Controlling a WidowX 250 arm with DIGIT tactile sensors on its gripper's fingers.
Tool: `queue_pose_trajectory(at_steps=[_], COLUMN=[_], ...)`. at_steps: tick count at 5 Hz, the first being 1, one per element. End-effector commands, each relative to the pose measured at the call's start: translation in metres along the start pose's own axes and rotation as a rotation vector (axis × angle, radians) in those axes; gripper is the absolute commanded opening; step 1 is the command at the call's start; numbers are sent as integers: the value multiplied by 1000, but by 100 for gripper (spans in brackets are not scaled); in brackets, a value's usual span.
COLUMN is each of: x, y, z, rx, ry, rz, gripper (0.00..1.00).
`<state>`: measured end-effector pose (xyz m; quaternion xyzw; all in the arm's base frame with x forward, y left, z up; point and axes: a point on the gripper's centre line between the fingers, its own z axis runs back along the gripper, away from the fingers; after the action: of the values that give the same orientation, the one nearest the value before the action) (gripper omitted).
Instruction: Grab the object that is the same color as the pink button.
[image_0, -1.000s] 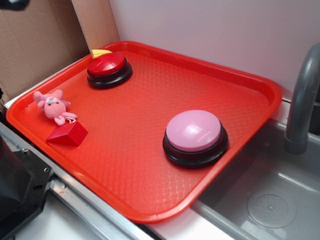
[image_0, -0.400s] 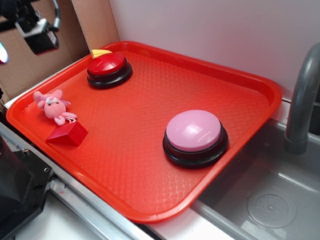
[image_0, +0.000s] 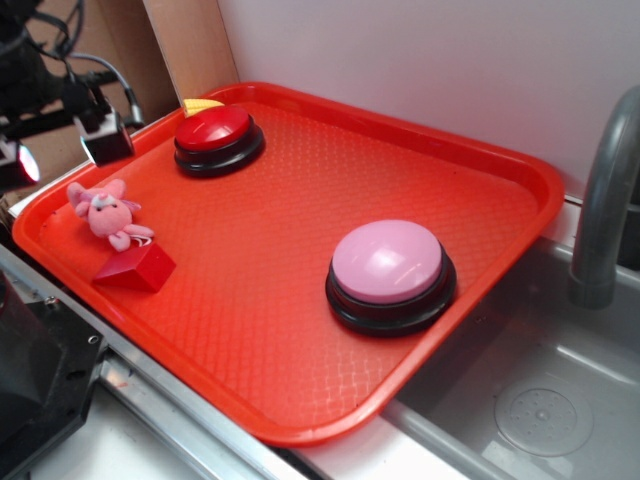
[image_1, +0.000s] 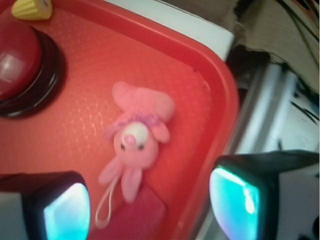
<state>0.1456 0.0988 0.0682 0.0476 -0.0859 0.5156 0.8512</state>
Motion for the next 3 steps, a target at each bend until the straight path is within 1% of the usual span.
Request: queue_pose_trajectory(at_steps=[1, 2, 3], x=[10, 14, 17], y=[2, 4, 6], z=[-32, -44, -50], rx=[18, 7, -24], ry=[-50, -59, -21], rz=[11, 2, 22], gripper=[100, 100, 100])
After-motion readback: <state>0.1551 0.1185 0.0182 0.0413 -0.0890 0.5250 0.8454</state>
